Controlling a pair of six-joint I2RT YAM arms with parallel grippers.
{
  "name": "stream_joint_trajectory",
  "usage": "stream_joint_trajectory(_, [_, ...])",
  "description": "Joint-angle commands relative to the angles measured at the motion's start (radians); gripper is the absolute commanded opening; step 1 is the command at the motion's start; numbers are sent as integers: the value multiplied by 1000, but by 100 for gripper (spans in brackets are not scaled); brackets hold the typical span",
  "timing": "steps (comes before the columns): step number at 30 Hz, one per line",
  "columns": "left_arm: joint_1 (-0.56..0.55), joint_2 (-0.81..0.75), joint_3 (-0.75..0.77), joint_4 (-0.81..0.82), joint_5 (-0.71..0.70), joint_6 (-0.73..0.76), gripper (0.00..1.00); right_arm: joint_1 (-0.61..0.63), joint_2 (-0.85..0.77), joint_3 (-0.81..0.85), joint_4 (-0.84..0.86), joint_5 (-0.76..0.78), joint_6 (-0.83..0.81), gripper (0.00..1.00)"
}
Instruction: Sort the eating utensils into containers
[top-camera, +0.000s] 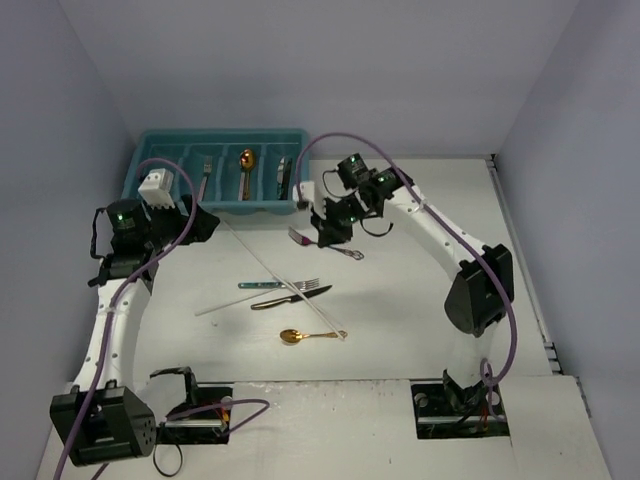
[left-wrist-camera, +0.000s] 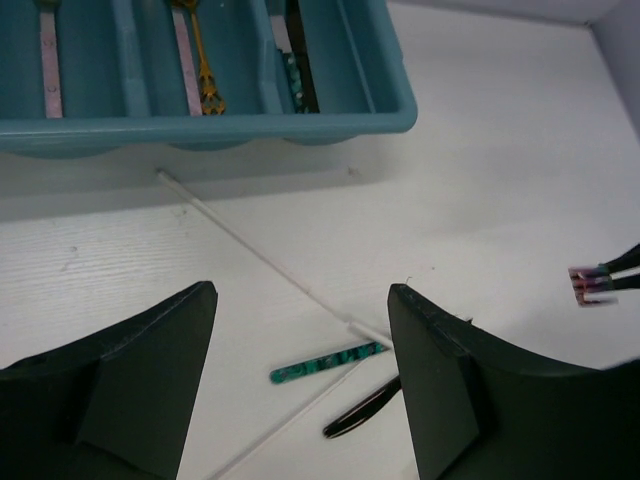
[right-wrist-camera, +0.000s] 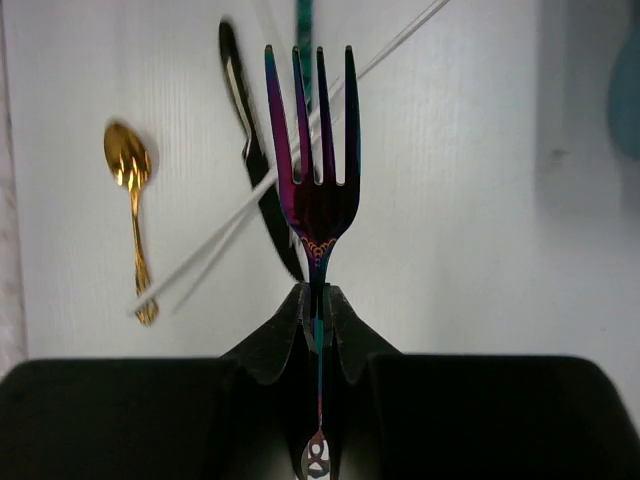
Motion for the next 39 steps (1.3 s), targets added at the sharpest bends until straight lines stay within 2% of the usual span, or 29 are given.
stream_joint_trajectory(1, [-20, -106, -110, 258, 43, -284, 66, -88, 80, 177, 164, -169, 484, 0])
stream_joint_trajectory(3, [-79, -140, -159, 304, 21, -373, 66, -120, 121, 221, 345, -167, 753, 0])
stream_joint_trajectory(8, [-257, -153, -197, 367, -89, -466, 66, -140, 137, 200, 610, -27, 1189, 0])
stream_joint_trajectory(11, [-389, -103, -185, 415, -157, -487, 66, -130, 144, 188, 673, 57, 1348, 0])
stream_joint_trajectory(16, [-491, 21, -122, 449, -226, -492, 66, -89, 139, 162, 691, 160, 1535, 0])
stream_joint_trajectory(19, [-527, 77, -80, 446, -252, -455, 66, -61, 102, 126, 706, 198, 1568, 0])
stream_joint_trajectory(30, [-527, 224, 38, 372, -230, -382, 65, -17, 38, 39, 755, 169, 1618, 0])
stream_joint_trajectory(39, [-527, 264, 18, 372, -166, -327, 52, 5, 14, 32, 792, 116, 1639, 0])
